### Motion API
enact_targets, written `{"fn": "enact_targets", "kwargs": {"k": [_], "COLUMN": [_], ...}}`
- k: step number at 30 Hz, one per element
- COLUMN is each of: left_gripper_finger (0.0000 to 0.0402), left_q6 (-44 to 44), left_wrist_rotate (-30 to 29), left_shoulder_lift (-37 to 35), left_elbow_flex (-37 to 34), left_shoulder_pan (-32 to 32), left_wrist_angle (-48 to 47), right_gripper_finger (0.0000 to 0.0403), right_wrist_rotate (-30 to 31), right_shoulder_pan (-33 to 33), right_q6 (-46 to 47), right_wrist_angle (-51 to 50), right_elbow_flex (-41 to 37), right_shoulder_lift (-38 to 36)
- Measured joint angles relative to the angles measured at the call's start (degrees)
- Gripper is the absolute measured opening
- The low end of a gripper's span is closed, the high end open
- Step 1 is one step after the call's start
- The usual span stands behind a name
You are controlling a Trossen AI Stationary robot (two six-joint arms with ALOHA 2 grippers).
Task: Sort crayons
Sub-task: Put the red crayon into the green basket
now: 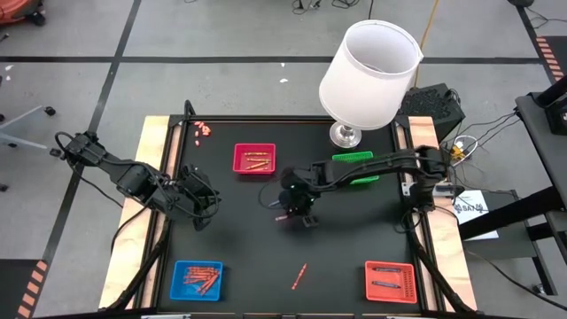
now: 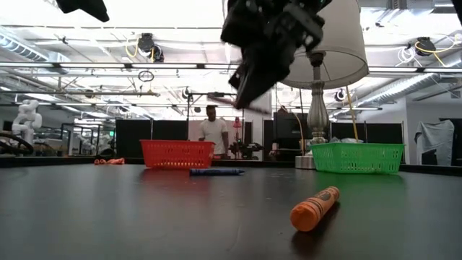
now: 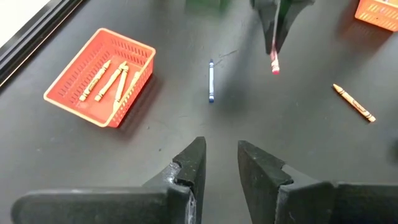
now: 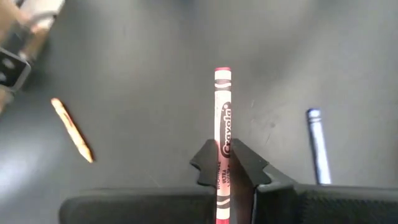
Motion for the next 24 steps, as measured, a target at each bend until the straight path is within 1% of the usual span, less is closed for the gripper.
{"fn": "enact_targets", "kwargs": {"k": [8, 18, 24], "left_gripper_finger": [0.009, 0.009, 0.009], "left_q6": [0.0, 0.0, 0.0], "left_wrist_rotate": [-0.3, -0.4, -0.4], "left_shoulder_lift": [0.0, 0.0, 0.0], "left_elbow_flex": [0.0, 0.0, 0.0], "left_shoulder_pan": [0.0, 0.0, 0.0], "left_wrist_angle": [0.1, 0.5, 1.6], "right_gripper_finger": [0.0002, 0.0002, 0.0002], "right_wrist_rotate": [0.5, 1.1, 5.7], "right_shoulder_pan": [-0.1, -0.1, -0.1], "right_q6": [5.4, 16.5, 18.6], "right_wrist_angle": [0.3, 2.2, 2.2], "right_elbow_flex": [0.0, 0.0, 0.1], "right_shoulder_lift": [-8.6, -19.8, -26.3]}}
